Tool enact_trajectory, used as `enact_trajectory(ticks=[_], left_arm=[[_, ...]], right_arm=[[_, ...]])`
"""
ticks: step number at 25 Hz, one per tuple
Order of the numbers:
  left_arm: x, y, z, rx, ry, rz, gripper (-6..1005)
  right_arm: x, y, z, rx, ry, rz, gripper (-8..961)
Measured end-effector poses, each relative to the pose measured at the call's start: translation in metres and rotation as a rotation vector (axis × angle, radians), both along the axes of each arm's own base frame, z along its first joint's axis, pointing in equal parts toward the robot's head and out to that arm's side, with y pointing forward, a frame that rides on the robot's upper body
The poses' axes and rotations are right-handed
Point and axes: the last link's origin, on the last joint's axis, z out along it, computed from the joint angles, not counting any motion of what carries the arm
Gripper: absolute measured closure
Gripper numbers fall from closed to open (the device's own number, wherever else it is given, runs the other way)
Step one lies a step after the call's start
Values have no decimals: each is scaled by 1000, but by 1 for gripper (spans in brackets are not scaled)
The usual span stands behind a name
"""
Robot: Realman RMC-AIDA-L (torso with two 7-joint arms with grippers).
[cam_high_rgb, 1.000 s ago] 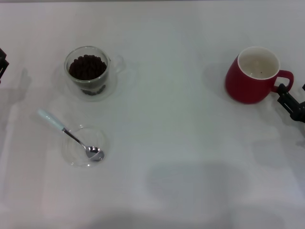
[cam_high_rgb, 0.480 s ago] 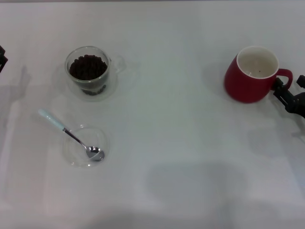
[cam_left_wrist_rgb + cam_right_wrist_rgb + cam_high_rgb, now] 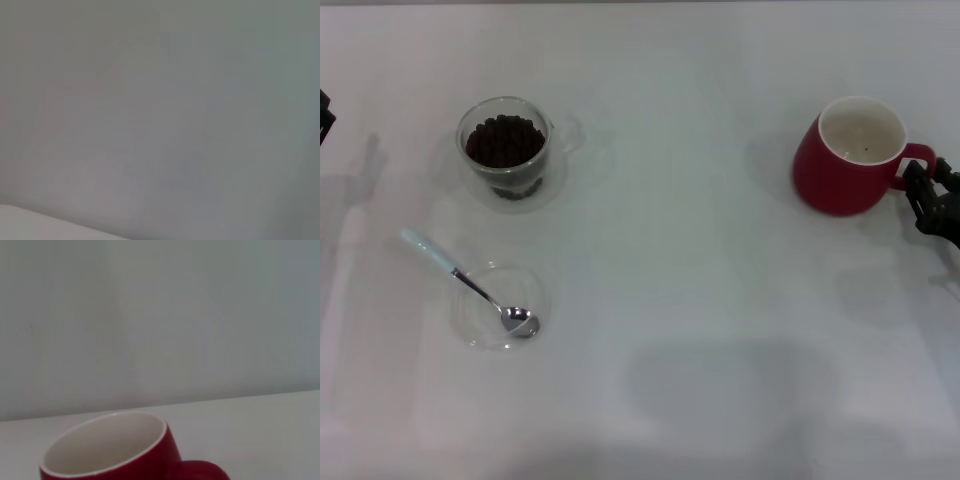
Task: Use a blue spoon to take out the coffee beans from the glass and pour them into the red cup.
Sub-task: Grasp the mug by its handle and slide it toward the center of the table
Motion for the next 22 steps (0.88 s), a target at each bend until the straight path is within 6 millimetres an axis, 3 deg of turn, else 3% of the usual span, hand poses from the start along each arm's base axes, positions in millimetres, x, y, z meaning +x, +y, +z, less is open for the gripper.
enact_trajectory(ticks=[7, 16, 22], left_arm=[[0, 0, 0, 0, 3, -1, 110], [0, 1, 0, 0, 0, -2, 109], [2, 2, 0, 0, -1, -5, 110]], right_arm=[[-2, 3, 0, -1, -2, 9, 776], [-11, 8, -6, -20, 2, 39, 784], [-25, 13, -21, -80, 10, 92, 786]])
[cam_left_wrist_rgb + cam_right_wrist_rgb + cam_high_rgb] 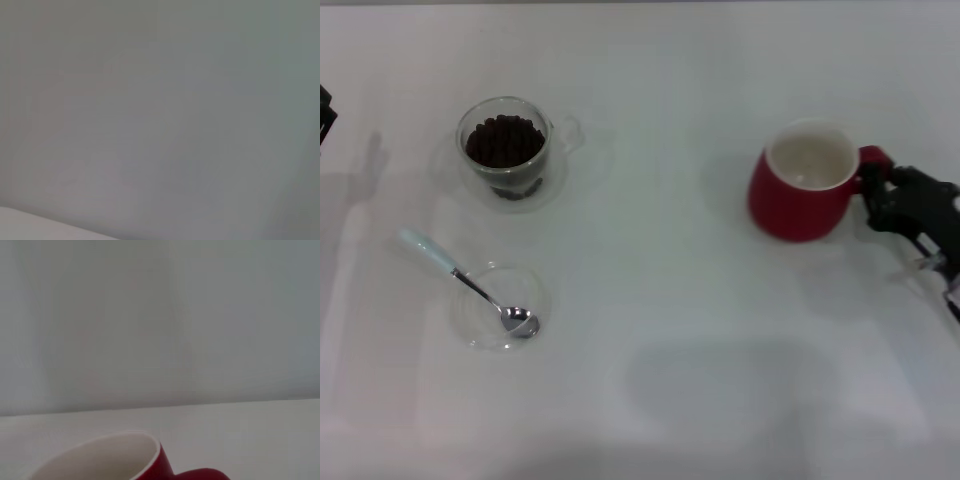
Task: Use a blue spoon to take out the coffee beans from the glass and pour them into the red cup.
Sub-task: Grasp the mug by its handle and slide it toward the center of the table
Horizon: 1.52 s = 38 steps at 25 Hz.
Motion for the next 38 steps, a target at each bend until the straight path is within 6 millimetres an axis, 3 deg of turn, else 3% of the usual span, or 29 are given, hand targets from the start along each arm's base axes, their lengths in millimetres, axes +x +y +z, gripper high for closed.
enact_trajectory(ticks=[13, 37, 38], left_arm=[[1, 1, 0, 1, -4, -4, 110], [2, -3, -2, -4, -6, -16, 110], [2, -3, -1, -3, -6, -16, 110]], right_arm=[[-43, 10, -34, -126, 35, 124, 789], [-47, 10, -44, -204, -27, 176, 798], [-47, 10, -43, -204, -22, 173, 737]])
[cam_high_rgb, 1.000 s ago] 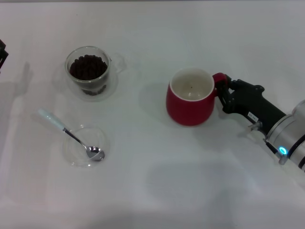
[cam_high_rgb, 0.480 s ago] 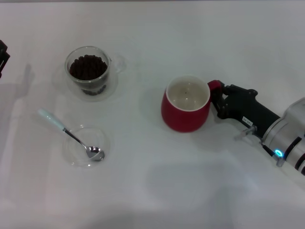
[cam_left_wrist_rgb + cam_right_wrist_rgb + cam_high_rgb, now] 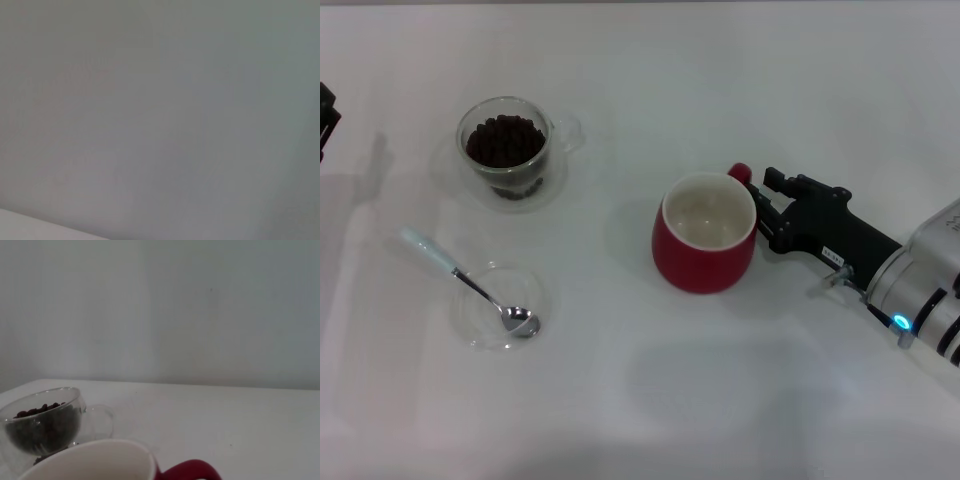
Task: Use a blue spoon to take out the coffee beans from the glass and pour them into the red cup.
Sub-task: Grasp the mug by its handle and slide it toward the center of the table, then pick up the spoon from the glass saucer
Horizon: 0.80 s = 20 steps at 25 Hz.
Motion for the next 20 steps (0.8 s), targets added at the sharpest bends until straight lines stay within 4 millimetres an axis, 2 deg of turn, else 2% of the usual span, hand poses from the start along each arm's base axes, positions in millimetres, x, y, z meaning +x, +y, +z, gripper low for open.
enact_trajectory(ticks=[8, 12, 17, 20], left_arm=[[-1, -1, 1, 4, -1, 6, 109], [0, 1, 1, 7, -3, 4, 110], [-1, 2, 2, 9, 0, 6, 110], [-2, 1, 3, 13, -4, 9, 109]], right_arm=[[2, -1, 2, -36, 48, -20, 379], [13, -4, 12, -39, 76, -50, 187], [22, -10, 23, -43, 115, -53, 136], [31, -18, 36, -46, 141, -37, 106]])
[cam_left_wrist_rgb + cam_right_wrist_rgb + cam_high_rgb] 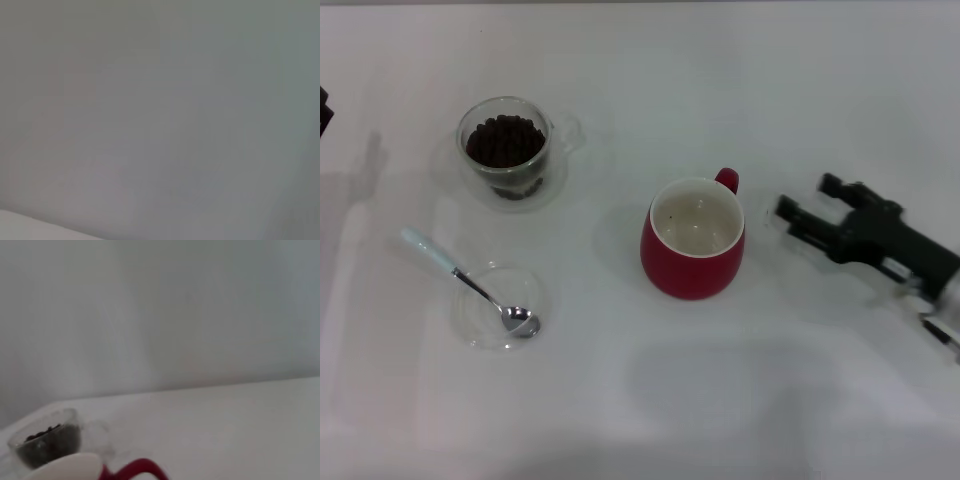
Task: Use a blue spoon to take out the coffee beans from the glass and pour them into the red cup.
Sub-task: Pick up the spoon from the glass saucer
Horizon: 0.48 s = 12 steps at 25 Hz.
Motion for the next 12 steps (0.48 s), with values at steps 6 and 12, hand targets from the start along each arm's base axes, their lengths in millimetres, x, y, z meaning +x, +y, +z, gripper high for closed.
enact_trajectory(ticks=[6, 12], left_arm=[[-4, -8, 2, -5, -201, 17, 109], [-22, -35, 12, -82, -612, 58, 109]], right_arm=[[29, -11, 49, 226, 9, -74, 79], [35, -2, 92, 584, -59, -106, 81]])
